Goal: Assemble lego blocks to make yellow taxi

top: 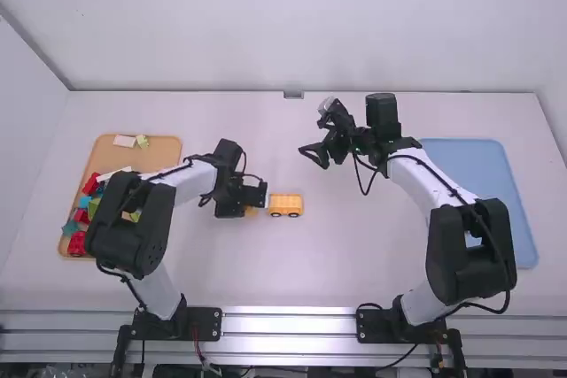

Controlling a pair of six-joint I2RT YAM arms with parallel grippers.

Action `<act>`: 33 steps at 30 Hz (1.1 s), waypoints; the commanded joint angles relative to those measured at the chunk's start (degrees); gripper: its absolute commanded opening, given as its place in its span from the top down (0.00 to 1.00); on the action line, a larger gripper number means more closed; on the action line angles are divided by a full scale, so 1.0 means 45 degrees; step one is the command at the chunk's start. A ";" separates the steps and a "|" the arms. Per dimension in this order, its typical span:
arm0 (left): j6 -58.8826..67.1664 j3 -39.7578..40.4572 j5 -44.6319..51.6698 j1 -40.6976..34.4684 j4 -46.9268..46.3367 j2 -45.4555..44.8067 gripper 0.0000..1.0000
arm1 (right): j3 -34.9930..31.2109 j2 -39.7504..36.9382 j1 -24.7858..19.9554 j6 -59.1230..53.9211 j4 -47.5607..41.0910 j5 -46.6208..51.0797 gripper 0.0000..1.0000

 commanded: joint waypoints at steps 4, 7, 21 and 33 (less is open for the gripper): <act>0.0121 -0.0121 -0.0146 -0.0078 0.0010 0.0087 0.01 | 0.0325 0.0010 -0.0015 -0.0019 0.0029 -0.0068 0.01; 0.0136 -0.0121 0.0505 -0.0019 0.0345 0.0087 0.01 | 0.0325 0.0010 -0.0015 -0.0019 0.0034 -0.0073 0.02; 0.4546 -0.2691 1.1317 0.4163 0.2239 0.0117 0.07 | 0.0325 0.0010 -0.0112 -0.0024 -0.0024 -0.0068 0.01; 0.0053 -0.4619 1.1103 0.4648 0.7800 0.0811 0.13 | 0.0325 0.0010 -0.0107 -0.0253 -0.0073 -0.0155 0.01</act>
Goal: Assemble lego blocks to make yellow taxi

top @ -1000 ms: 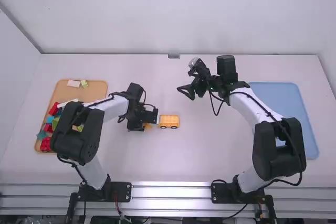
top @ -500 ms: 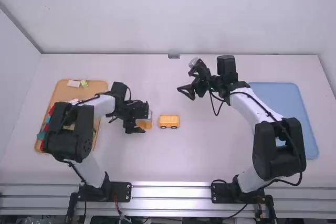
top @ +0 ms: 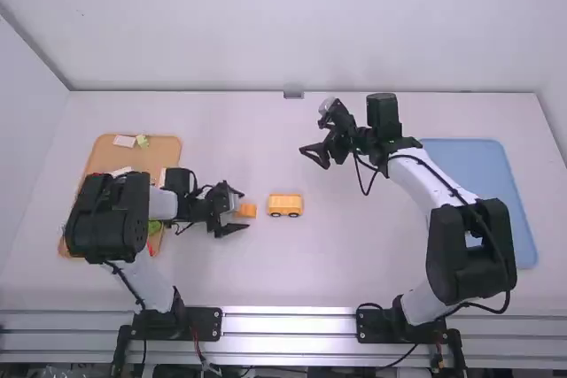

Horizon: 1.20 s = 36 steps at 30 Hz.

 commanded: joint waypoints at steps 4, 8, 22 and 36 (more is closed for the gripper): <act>0.0714 0.0408 -0.0214 0.0034 -0.1219 0.0097 0.18 | 0.0330 0.0015 -0.0053 0.0019 -0.0024 -0.0160 0.02; 0.1656 0.1103 -0.0024 0.0029 -0.1982 0.0461 0.10 | 0.0330 0.0015 -0.0049 0.0019 -0.0015 -0.0160 0.01; 0.5207 0.3589 -0.1073 0.0024 -0.6693 0.1972 0.13 | 0.0330 0.0015 -0.0053 -0.0039 -0.0257 -0.0146 0.02; 0.2696 0.2419 -0.1219 0.0034 -0.4158 0.1972 0.00 | 0.0330 0.0015 -0.0049 -0.0029 0.0092 -0.0107 0.02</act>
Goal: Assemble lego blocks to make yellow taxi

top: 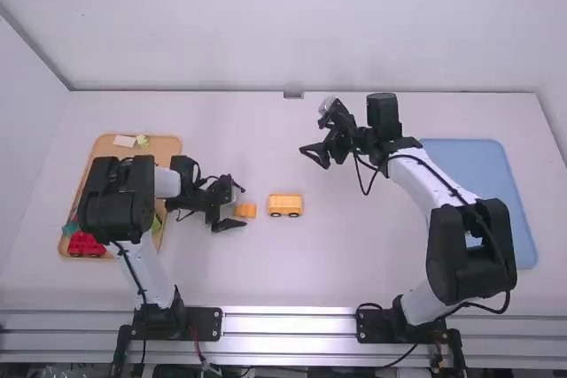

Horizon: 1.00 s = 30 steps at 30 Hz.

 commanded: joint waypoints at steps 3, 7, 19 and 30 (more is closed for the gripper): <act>-0.0704 -0.0763 -0.0529 0.0034 0.0539 0.0121 0.30 | 0.0325 0.0015 0.0049 -0.0024 -0.0039 -0.0107 0.01; -0.0641 -0.0869 -0.0539 0.0034 0.0675 0.0121 0.46 | 0.0325 0.0015 0.0136 -0.0029 -0.0053 -0.0015 0.01; 0.0845 -0.0393 -0.0772 0.0034 -0.1015 0.0121 0.60 | 0.0325 0.0015 0.0024 -0.0121 -0.0340 -0.0063 0.02; 0.0685 -0.0330 -0.1583 0.0034 -0.0918 0.0121 0.52 | 0.0325 0.0015 -0.0146 -0.0010 -0.0291 0.0913 0.01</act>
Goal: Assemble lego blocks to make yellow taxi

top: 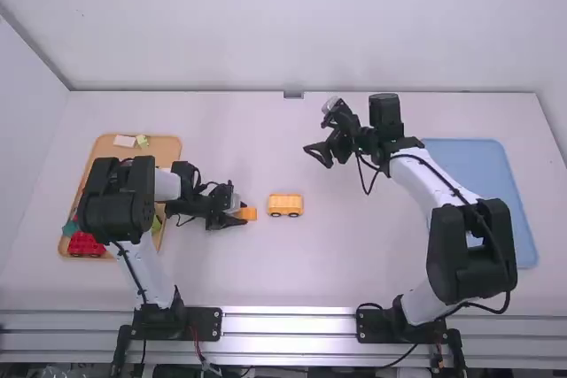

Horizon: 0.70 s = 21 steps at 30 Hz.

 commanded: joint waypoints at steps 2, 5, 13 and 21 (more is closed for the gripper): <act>-0.0131 -0.0073 -0.2084 0.0034 -0.0073 0.0131 0.56 | 0.0325 0.0015 -0.0015 0.0121 -0.0019 0.0097 0.01; -0.0141 -0.0083 -0.2166 0.0034 -0.0107 0.0131 0.64 | 0.0325 0.0015 -0.0015 0.0126 -0.0019 0.0087 0.01; -0.0146 0.0019 -0.2147 0.0034 -0.0170 0.0121 0.71 | 0.0325 0.0015 -0.0029 0.0034 -0.0063 0.0107 0.01; -0.0146 0.1127 -0.1035 0.0010 -0.2433 -0.1132 0.80 | 0.0325 0.0015 -0.0121 -0.1928 -0.1001 -0.0578 0.01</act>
